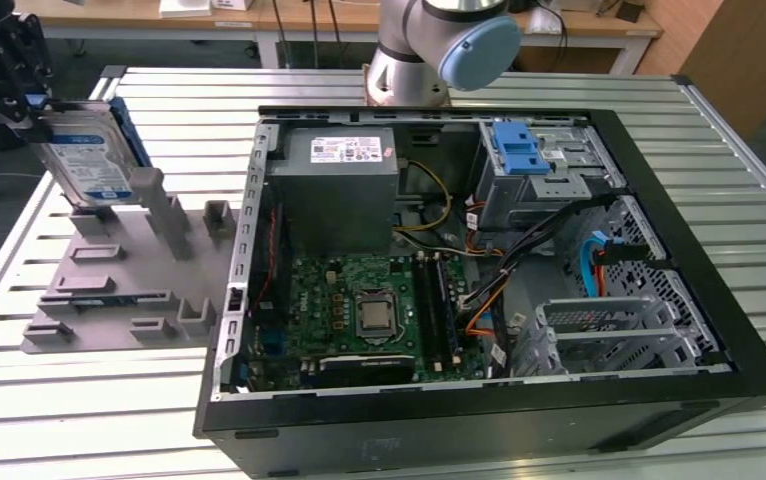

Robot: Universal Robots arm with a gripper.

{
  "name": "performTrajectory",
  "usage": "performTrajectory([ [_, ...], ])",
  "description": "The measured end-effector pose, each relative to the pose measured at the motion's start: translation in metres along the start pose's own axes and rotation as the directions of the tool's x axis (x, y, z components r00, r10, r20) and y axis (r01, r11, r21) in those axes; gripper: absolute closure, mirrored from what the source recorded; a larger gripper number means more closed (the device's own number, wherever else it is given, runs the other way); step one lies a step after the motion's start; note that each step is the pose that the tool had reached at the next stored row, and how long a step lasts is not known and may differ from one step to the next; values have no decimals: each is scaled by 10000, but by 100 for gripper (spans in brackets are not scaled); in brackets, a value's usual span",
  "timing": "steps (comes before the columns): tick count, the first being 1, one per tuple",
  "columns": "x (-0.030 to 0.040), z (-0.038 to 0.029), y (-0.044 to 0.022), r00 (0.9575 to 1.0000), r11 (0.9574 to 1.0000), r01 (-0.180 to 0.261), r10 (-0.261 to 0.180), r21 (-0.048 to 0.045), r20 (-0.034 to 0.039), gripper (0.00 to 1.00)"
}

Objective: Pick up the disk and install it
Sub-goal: 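Pick up the disk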

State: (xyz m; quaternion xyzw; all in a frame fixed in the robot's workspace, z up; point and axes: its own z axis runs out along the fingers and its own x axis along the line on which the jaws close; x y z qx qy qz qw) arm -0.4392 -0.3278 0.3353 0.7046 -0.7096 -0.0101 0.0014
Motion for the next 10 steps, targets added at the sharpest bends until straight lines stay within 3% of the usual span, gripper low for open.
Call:
performTrajectory([
  [10,-4,-76,1,10000,10000,0,0,0,0,64],
])
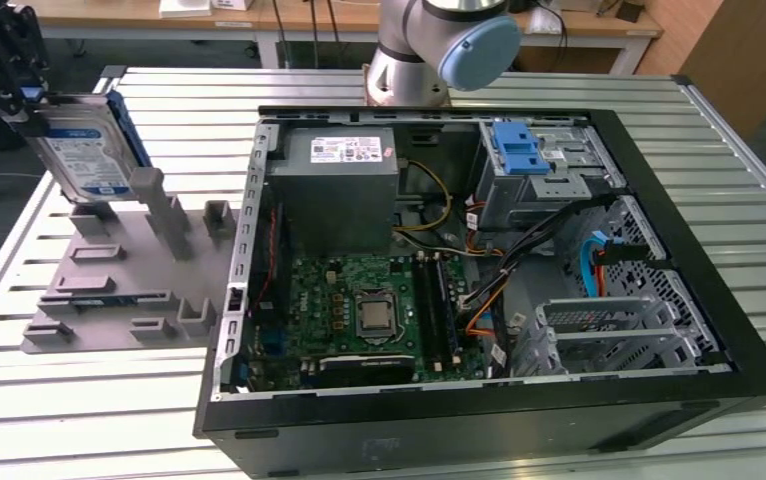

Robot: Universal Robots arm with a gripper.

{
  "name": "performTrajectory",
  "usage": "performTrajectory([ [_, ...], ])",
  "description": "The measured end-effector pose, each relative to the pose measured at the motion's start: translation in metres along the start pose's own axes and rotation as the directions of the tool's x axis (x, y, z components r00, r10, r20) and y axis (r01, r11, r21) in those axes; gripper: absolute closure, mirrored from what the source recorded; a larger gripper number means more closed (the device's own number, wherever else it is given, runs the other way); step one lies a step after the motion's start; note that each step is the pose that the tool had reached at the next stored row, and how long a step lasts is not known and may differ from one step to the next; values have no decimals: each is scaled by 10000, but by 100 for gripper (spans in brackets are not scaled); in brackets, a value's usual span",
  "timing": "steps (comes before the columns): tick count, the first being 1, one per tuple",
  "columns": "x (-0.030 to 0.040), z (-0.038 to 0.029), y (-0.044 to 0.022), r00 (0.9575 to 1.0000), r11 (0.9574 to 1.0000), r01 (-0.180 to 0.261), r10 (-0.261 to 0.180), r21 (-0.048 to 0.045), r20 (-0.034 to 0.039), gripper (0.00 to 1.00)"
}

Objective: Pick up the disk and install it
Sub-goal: 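Pick up the disk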

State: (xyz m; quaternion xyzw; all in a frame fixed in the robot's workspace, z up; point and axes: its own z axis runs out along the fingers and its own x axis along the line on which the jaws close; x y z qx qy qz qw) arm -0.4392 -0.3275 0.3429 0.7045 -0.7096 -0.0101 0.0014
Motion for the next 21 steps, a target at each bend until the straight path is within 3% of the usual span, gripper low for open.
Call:
performTrajectory([
  [10,-3,-104,2,10000,10000,0,0,1,0,64],
  [21,-4,-139,2,10000,10000,0,0,1,0,64],
])
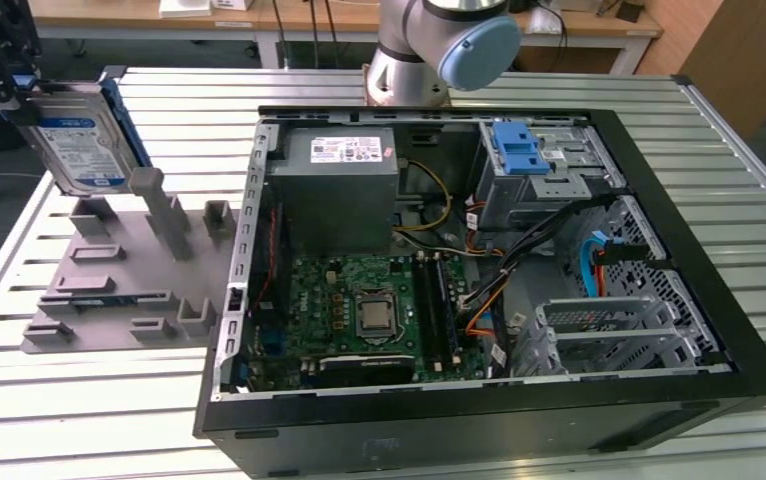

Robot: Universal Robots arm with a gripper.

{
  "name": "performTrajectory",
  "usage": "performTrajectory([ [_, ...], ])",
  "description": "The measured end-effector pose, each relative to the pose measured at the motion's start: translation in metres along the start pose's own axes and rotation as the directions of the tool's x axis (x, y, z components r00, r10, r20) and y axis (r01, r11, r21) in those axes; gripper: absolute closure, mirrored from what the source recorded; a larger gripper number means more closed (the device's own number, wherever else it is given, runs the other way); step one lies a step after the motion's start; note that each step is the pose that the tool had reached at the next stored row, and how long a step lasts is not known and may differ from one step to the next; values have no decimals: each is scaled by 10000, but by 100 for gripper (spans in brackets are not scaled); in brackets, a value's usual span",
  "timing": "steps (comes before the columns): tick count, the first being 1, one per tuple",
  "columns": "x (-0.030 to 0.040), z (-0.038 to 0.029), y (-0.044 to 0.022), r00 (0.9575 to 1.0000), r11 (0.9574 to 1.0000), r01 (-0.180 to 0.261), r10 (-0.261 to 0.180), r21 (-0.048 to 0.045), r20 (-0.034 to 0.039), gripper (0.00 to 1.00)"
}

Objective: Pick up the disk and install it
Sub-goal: 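Pick up the disk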

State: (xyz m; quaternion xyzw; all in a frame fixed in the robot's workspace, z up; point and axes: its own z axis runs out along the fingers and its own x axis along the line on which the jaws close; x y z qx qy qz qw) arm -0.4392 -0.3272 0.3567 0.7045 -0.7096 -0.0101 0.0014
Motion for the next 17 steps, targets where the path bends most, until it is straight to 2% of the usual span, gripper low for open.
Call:
performTrajectory([
  [17,-2,-41,1,10000,10000,0,0,0,-1,64],
])
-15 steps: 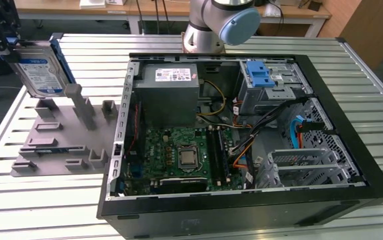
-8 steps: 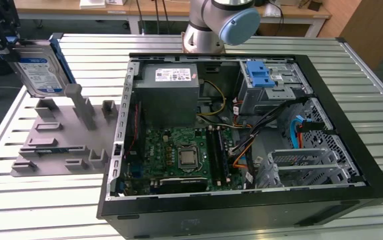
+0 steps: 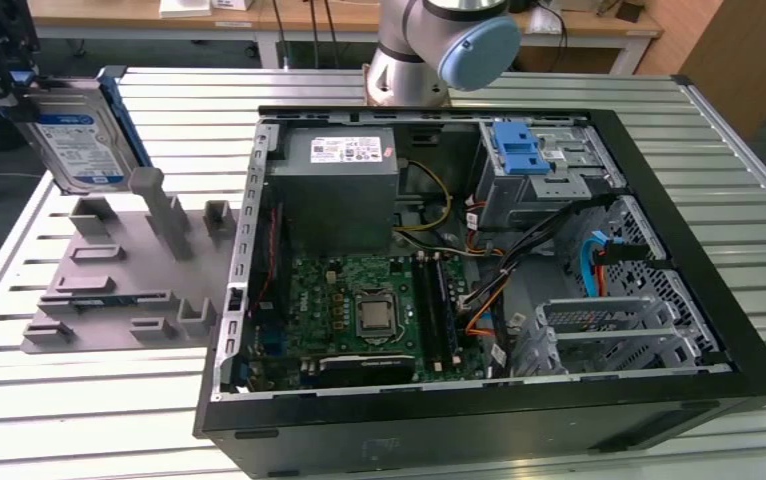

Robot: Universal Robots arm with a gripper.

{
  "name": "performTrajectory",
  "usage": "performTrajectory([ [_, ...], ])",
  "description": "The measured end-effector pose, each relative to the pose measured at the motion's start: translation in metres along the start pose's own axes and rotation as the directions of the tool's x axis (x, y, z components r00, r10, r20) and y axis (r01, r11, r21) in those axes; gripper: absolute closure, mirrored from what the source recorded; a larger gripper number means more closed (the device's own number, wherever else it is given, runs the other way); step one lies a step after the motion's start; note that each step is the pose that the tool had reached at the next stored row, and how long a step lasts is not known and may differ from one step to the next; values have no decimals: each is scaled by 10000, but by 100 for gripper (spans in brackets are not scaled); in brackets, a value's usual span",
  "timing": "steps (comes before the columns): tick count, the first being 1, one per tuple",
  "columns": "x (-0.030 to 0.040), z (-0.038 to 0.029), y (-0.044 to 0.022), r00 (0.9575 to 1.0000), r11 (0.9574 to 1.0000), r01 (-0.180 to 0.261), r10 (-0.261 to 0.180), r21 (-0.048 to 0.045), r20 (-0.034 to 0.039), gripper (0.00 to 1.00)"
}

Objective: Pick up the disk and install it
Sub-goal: 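Pick up the disk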

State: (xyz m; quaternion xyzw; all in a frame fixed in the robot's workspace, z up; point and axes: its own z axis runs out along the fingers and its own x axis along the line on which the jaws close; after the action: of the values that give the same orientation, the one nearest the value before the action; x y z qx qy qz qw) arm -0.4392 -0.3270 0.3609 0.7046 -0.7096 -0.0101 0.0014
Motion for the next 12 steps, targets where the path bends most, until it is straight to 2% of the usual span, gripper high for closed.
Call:
performTrajectory([
  [12,0,-33,1,10000,10000,0,0,-2,-1,64],
])
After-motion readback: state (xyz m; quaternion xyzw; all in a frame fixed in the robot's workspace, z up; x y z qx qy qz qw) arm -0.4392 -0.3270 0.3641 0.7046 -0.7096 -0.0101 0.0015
